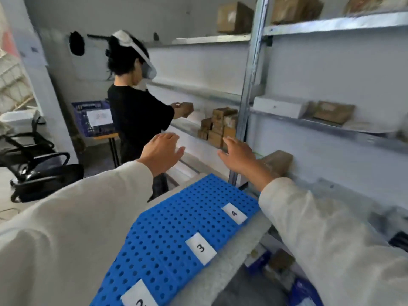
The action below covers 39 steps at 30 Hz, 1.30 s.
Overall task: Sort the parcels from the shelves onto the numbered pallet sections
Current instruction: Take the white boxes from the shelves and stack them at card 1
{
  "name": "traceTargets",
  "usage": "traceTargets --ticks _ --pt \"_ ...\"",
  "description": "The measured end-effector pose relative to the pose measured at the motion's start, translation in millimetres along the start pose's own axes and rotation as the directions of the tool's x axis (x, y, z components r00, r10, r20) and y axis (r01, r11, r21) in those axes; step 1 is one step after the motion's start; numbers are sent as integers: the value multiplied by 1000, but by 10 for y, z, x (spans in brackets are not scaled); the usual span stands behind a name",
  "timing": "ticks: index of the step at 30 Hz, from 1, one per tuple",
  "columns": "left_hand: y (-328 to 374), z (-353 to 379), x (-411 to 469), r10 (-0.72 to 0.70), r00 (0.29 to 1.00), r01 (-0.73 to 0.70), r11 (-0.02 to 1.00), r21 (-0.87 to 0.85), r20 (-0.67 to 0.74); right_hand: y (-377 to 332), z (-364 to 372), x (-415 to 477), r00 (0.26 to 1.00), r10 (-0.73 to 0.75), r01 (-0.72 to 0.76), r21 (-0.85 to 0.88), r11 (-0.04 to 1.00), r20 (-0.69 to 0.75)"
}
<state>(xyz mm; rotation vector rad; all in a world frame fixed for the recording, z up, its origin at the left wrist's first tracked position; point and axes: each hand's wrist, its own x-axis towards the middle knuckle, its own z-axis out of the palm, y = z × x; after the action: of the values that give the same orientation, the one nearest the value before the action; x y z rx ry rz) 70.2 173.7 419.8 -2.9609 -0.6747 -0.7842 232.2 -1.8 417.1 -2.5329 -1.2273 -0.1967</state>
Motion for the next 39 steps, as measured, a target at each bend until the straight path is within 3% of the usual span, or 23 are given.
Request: traceTargets --ticks 4,9,14,23,29,34,39 --pt "901 60 526 91 995 -89 995 -51 38 829 -498 -87 990 117 -118 -12 993 -80" --pt "1760 212 968 86 995 -72 975 -211 58 1538 -854 -166 962 248 -241 72 968 -112" --pt "2251 418 1302 181 982 -170 970 -177 53 1970 -1028 -84 951 282 -274 81 958 -124" --pt "2626 1061 2344 276 961 -273 953 -129 4 2573 -1052 739 939 312 -305 66 950 -145" --pt "2531 1620 3404 304 953 -301 939 -168 -14 3030 -1148 1600 897 417 -411 74 909 -148" --pt "2404 2046 4237 252 968 -251 952 -173 -17 3422 -1189 2278 842 515 -508 86 857 -160" --pt "2319 2356 4742 173 985 -173 964 -203 -21 3663 -984 2711 810 584 -570 162 805 -53"
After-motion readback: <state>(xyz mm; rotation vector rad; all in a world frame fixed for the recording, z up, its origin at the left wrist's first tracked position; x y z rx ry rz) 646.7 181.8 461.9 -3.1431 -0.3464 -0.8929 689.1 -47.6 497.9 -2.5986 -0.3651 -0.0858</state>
